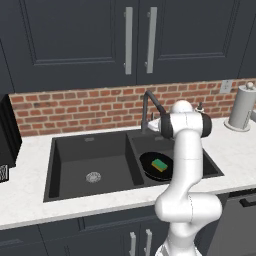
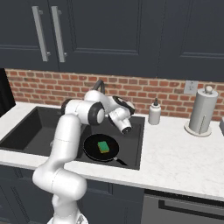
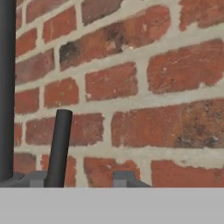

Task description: Pick the pan and sponge and place them into the sink. Then turn on the water.

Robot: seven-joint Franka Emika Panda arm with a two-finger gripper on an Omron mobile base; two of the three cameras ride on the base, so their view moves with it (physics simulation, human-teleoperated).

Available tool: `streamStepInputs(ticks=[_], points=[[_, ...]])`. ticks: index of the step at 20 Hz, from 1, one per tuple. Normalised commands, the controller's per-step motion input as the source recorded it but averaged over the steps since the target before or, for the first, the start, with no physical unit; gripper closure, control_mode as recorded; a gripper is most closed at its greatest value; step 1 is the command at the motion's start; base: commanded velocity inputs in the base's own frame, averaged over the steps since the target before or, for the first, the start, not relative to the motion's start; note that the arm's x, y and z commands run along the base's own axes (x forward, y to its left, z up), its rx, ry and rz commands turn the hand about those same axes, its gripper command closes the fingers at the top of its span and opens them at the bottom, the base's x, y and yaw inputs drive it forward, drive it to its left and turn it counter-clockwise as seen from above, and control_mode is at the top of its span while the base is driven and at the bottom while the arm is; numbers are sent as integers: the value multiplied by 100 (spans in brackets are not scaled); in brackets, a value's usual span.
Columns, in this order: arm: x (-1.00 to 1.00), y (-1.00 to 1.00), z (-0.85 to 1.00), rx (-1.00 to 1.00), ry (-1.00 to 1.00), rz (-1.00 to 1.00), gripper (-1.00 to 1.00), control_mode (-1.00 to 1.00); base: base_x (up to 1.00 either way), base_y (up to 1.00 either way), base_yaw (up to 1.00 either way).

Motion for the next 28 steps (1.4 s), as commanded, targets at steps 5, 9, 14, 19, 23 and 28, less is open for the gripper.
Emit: streamStepInputs(ticks=[5,9,14,19,23,28], points=[[47,-100,0,14,23,2,100,-100,0,0,0],[46,-100,0,22,19,8,100,-100,0,0,0],[34,-100,0,24,13,12,100,-100,0,0,0],[28,-100,0,24,12,11,100,-100,0,0,0],[15,-100,0,23,12,9,100,-100,0,0,0],[-5,-100,12,22,4,8,100,-100,0,0,0]])
